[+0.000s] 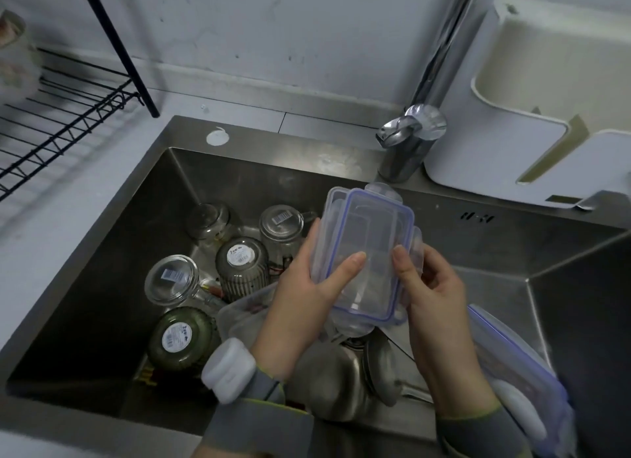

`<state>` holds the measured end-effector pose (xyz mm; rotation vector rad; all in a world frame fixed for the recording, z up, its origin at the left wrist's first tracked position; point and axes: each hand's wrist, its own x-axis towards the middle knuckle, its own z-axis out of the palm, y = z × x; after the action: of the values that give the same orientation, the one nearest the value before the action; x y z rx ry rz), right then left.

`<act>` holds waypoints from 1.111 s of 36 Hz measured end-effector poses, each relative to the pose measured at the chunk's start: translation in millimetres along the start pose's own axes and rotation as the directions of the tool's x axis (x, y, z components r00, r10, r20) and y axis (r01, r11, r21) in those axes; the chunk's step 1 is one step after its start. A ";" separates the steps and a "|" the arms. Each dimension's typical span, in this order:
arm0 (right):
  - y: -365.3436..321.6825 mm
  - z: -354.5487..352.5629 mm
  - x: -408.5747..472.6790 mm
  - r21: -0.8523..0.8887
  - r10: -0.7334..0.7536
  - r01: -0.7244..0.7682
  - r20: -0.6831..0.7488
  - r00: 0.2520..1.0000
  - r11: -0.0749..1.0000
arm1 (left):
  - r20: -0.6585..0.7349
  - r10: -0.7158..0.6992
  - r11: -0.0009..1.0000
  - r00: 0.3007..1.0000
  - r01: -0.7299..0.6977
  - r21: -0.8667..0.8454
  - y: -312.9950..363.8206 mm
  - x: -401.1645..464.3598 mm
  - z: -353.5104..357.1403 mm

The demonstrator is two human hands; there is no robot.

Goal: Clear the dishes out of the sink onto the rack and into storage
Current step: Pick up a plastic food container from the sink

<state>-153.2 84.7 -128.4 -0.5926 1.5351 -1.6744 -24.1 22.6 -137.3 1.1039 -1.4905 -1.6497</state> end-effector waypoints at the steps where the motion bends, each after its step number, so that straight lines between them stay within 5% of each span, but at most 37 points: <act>1: 0.7 -0.3 0.6 0.001 -0.002 0.002 0.003 1.000 1.000 | 0.000 0.010 1.000 1.000 -0.010 0.008 0.3 -0.2 0.0; 15: 6.2 -2.9 5.0 -0.059 -0.035 0.034 -0.011 0.999 0.998 | 0.032 0.022 0.999 0.999 -0.023 0.045 -0.5 1.9 0.2; 22: 2.7 -1.1 5.3 0.010 0.068 -0.068 -0.016 0.998 0.998 | 0.044 0.011 0.998 0.999 -0.014 0.057 1.4 1.4 -0.3; 28: -6.1 8.1 3.7 0.181 0.305 -0.328 0.145 0.941 0.927 | 0.061 -0.050 0.998 0.997 0.052 -0.034 1.2 1.0 0.4; 40: -4.6 8.6 1.7 0.046 0.257 -0.261 0.078 0.963 0.964 | 0.072 -0.222 0.935 0.972 0.234 -0.267 8.3 0.9 -0.3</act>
<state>-148.6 77.9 -122.7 -0.3975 1.4425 -1.4754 -24.9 20.5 -129.2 1.1251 -1.1445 -1.9799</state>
